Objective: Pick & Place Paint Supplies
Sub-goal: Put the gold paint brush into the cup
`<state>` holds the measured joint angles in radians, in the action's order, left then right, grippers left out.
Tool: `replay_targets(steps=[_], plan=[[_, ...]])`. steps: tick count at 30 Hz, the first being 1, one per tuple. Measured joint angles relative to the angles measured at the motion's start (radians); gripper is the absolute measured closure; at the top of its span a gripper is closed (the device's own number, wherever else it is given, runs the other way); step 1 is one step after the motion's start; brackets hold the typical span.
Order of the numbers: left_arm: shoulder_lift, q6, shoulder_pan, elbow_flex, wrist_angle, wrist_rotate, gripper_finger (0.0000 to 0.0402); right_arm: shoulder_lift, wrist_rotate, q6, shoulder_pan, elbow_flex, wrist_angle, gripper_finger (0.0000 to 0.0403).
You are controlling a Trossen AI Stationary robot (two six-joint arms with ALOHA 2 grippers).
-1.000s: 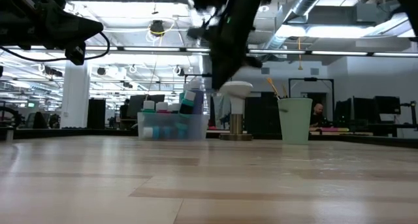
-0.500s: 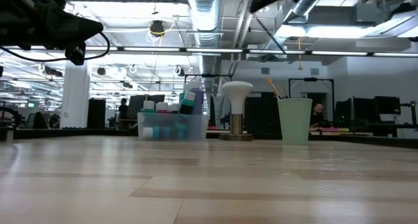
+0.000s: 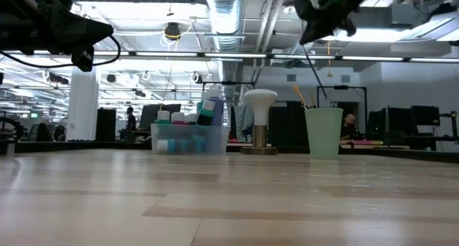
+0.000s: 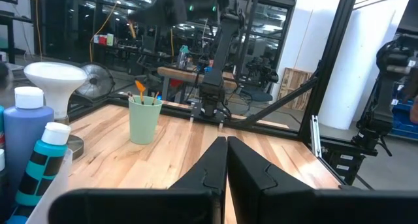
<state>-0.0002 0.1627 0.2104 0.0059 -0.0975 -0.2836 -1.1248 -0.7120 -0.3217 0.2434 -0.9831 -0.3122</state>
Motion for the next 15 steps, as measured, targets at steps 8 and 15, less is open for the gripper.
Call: replay_targets(steps=[8,15], plan=[[0.000,0.000,0.000,0.000,0.000,0.000,0.0396,0.013,0.005,-0.027,0.021,0.206,0.216,0.0403],[0.000,0.000,0.000,0.000,0.000,0.000,0.0396,0.013,0.010,-0.019,0.018,0.231,0.240,0.0384]])
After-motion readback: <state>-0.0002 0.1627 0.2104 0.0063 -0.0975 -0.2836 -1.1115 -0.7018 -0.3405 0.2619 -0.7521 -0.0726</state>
